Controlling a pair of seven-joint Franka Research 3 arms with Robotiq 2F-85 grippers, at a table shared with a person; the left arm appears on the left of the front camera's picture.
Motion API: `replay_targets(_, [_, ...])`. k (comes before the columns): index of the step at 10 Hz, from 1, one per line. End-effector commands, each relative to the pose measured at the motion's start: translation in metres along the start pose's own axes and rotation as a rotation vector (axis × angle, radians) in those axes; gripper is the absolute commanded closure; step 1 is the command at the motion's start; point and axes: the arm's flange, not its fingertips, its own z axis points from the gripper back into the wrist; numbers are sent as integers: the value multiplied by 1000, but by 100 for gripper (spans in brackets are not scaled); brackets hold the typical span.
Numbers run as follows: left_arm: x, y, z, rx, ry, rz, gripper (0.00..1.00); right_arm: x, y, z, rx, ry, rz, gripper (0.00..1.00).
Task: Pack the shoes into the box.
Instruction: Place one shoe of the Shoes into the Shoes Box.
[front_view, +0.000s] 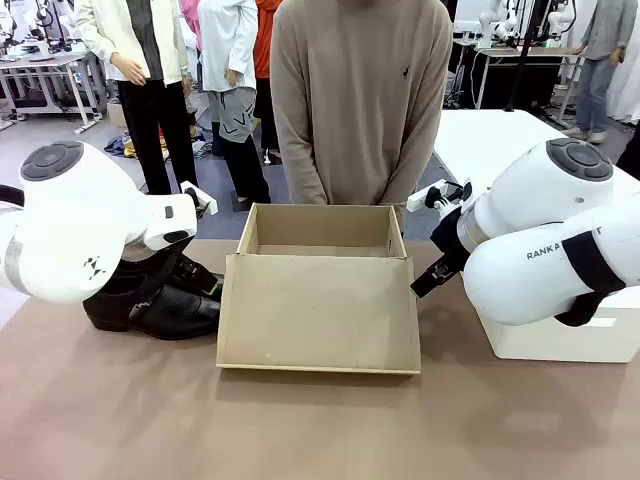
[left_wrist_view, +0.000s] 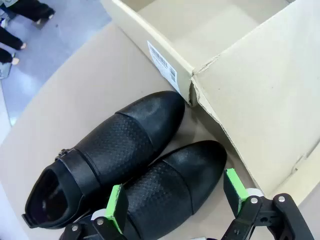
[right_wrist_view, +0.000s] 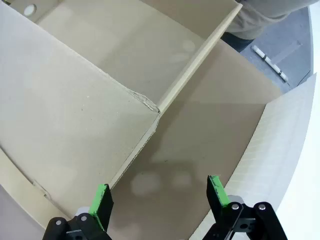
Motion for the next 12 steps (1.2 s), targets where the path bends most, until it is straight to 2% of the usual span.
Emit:
replay_targets(1, [0, 0, 1, 1, -2, 0, 0, 0, 0, 0, 0, -1, 0, 0])
replay_targets(12, [0, 0, 1, 1, -2, 0, 0, 0, 0, 0, 0, -1, 0, 0])
